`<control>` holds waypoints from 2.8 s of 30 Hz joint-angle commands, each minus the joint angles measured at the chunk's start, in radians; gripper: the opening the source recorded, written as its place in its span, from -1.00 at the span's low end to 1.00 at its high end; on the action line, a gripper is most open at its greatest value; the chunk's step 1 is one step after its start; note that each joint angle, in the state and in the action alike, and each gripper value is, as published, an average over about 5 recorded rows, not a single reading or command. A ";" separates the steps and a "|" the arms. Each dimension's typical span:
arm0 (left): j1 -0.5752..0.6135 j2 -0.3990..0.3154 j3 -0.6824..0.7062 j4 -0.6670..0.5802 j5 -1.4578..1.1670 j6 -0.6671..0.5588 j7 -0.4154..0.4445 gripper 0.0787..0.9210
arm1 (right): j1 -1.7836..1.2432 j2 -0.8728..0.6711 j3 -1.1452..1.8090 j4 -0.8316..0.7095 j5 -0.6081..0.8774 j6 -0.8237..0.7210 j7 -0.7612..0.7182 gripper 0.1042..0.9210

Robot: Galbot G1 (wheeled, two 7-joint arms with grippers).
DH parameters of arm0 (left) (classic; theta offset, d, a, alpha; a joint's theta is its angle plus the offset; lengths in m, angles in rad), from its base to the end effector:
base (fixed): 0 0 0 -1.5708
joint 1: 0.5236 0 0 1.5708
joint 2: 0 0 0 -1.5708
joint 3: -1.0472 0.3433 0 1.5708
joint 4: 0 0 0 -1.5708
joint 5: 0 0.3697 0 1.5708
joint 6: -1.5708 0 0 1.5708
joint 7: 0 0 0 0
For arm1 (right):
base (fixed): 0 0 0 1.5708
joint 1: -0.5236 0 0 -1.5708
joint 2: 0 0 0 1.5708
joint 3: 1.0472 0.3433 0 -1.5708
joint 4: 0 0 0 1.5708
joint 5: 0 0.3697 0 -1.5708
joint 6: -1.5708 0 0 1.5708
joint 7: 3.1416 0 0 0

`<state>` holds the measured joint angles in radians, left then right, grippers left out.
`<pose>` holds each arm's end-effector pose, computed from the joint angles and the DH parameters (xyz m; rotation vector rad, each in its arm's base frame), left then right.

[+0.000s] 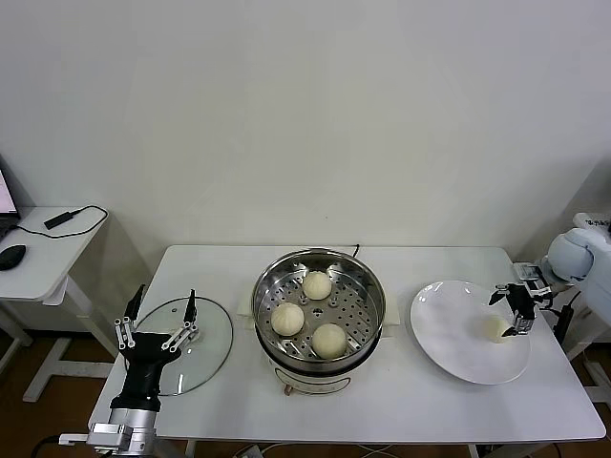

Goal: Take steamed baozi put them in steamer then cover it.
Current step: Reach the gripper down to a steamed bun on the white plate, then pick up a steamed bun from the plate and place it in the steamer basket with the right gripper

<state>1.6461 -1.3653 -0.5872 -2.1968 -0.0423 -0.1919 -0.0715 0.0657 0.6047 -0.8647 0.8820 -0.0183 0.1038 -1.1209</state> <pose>0.1792 0.0445 -0.2678 0.0164 2.9049 0.2153 0.5249 -0.3162 -0.2009 1.1853 -1.3853 1.2568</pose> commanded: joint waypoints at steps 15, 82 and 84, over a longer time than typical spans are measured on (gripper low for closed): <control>0.008 -0.002 -0.012 0.000 -0.007 -0.001 -0.001 0.77 | -0.052 0.067 0.030 -0.149 -0.007 -0.007 0.030 0.59; -0.008 -0.005 0.005 -0.009 -0.004 0.003 -0.009 0.77 | 0.632 0.437 -0.694 0.526 0.507 -0.334 0.080 0.35; -0.009 -0.006 0.006 -0.009 -0.004 0.003 -0.009 0.77 | 0.630 0.438 -0.693 0.523 0.499 -0.333 0.079 0.36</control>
<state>1.6379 -1.3710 -0.5818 -2.2066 -0.0462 -0.1877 -0.0802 0.7286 1.0299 -1.5569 1.4154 0.5096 -0.2217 -1.0637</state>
